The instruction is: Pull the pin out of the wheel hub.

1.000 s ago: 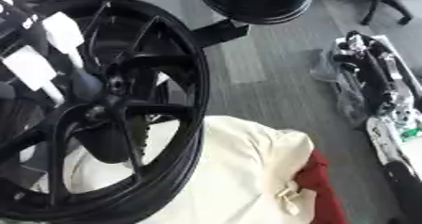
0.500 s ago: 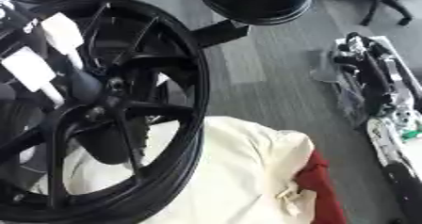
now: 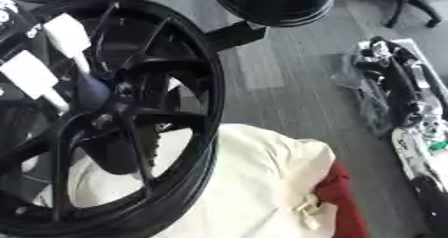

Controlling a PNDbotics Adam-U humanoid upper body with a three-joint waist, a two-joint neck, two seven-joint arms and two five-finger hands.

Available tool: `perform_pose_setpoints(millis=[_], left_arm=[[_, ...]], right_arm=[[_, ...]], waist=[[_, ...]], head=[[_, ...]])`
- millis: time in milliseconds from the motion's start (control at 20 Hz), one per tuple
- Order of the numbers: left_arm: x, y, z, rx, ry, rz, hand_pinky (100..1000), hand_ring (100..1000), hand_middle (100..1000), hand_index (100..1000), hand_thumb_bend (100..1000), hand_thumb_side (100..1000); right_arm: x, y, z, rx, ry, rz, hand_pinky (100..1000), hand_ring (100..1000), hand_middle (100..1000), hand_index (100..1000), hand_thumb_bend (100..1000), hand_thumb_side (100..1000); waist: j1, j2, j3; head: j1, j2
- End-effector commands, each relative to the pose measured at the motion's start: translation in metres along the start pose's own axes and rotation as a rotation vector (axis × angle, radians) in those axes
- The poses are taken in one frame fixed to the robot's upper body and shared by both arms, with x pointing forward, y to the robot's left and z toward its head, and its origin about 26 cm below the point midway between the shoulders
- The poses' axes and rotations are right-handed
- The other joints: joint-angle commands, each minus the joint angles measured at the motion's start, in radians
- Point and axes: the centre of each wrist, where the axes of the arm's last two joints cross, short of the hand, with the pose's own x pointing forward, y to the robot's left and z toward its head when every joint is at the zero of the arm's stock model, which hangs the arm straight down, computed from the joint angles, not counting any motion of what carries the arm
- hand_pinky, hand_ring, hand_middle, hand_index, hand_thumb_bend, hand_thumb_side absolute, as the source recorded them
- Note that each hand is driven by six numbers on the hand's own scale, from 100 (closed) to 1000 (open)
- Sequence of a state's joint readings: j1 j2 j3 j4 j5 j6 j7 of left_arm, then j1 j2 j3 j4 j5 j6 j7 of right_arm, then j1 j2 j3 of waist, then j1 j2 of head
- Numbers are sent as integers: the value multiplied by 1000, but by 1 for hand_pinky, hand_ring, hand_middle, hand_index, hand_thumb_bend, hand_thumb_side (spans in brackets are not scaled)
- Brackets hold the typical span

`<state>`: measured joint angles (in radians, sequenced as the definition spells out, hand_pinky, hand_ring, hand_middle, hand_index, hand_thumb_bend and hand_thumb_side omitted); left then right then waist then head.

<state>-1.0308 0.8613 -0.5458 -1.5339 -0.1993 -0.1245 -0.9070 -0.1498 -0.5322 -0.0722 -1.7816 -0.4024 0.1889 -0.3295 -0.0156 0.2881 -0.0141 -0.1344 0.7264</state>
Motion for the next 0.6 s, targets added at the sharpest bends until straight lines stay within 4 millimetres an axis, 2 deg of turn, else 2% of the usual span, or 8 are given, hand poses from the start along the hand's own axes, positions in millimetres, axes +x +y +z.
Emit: perform_pose_setpoints(millis=[50, 400, 600], left_arm=[[0, 7, 7, 12, 12, -4, 789, 631, 571, 631, 345, 100], [0, 5, 5, 2, 15, 6, 768, 600, 514, 569, 302, 100], [0, 4, 5, 1, 14, 6, 758, 589, 501, 524, 276, 100]], right_arm=[[8, -2, -3, 2, -28, 13, 853, 722, 716, 823, 100, 634], [8, -2, -3, -4, -26, 11, 853, 721, 715, 823, 100, 653], [8, -3, -3, -6, -27, 10, 853, 721, 715, 823, 100, 633]], waist=[[1, -12, -1], [1, -12, -2], [0, -13, -3]], head=[[1, -15], [2, -15], [4, -14]])
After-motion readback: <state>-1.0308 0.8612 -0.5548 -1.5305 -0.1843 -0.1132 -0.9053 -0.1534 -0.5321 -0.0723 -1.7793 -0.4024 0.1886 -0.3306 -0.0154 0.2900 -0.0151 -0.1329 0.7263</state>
